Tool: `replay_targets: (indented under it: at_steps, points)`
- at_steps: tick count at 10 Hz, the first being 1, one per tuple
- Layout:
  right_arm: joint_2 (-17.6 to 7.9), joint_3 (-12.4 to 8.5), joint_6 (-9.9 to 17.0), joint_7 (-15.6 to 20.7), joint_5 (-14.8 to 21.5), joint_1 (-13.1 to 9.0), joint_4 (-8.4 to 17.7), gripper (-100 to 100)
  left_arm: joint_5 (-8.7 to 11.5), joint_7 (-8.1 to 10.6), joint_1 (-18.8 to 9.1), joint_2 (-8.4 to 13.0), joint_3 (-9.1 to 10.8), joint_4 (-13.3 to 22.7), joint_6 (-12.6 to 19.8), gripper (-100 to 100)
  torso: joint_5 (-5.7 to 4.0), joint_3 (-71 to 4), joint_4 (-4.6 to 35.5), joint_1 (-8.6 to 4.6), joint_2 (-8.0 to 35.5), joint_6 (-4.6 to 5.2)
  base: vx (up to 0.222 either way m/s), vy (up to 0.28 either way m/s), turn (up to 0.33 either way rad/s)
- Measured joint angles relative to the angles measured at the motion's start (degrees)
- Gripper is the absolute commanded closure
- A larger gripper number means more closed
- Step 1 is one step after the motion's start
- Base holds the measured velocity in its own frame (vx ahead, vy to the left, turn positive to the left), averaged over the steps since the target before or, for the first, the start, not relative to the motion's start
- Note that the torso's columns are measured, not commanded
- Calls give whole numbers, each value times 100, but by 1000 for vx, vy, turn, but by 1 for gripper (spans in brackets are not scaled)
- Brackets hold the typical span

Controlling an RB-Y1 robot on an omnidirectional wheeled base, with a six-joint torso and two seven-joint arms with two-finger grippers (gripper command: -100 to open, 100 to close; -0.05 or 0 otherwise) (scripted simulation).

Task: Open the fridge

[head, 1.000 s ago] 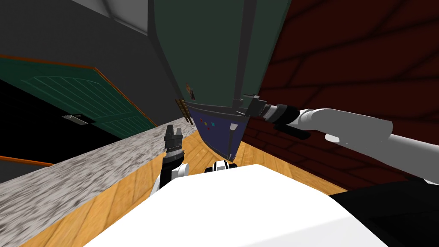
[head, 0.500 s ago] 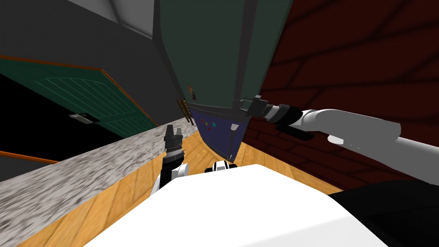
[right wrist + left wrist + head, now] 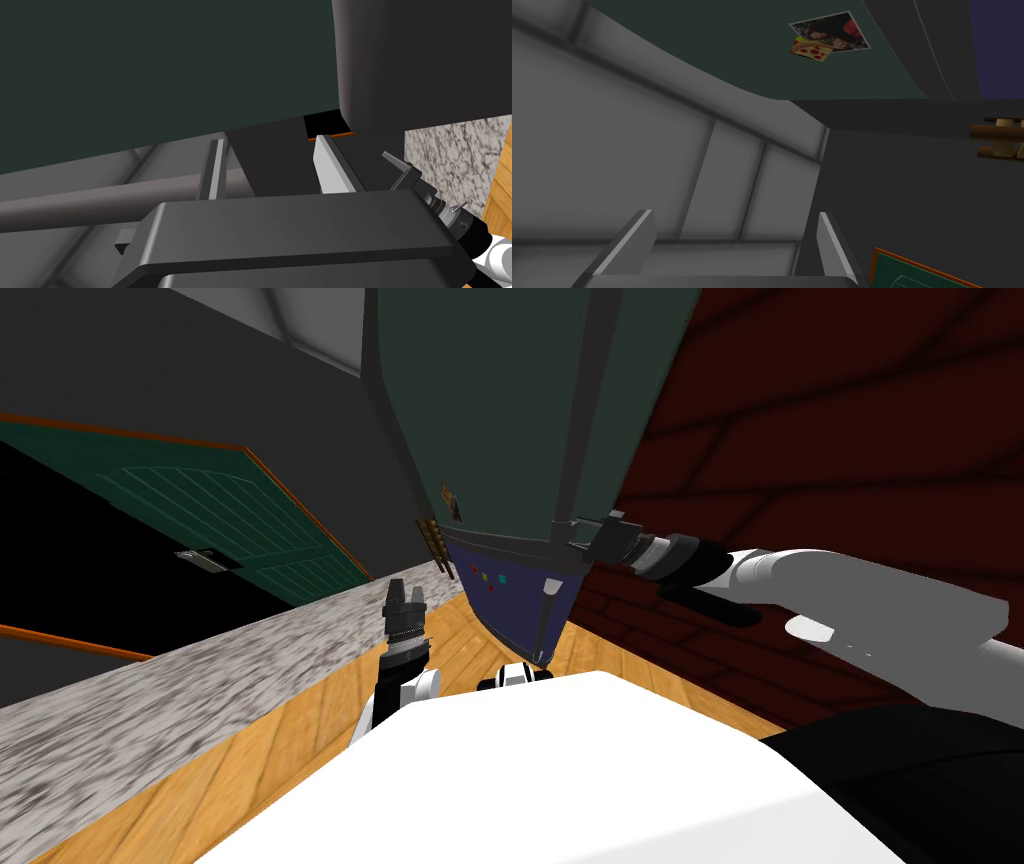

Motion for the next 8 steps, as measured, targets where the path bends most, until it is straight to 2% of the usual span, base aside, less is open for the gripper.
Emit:
replay_targets:
  at_steps: [3, 6, 8]
  points:
    - [406, -391, -375, 42, -49, 277, -86, 100, 0, 0, 0, 0, 0, 0, 0, 0, -5, 3, -3, -9, 2, 1, 26, 15, 52]
    - [850, -933, -797, 65, -131, 648, -182, 100, 0, 0, 0, 0, 0, 0, 0, 0, -12, 12, 2, -23, 11, 8, 27, 11, 40]
    - [1051, -1067, -988, 111, -135, 736, -197, 100, 0, 0, 0, 0, 0, 0, 0, 0, -23, 17, -6, -35, 11, 10, 14, 7, 33]
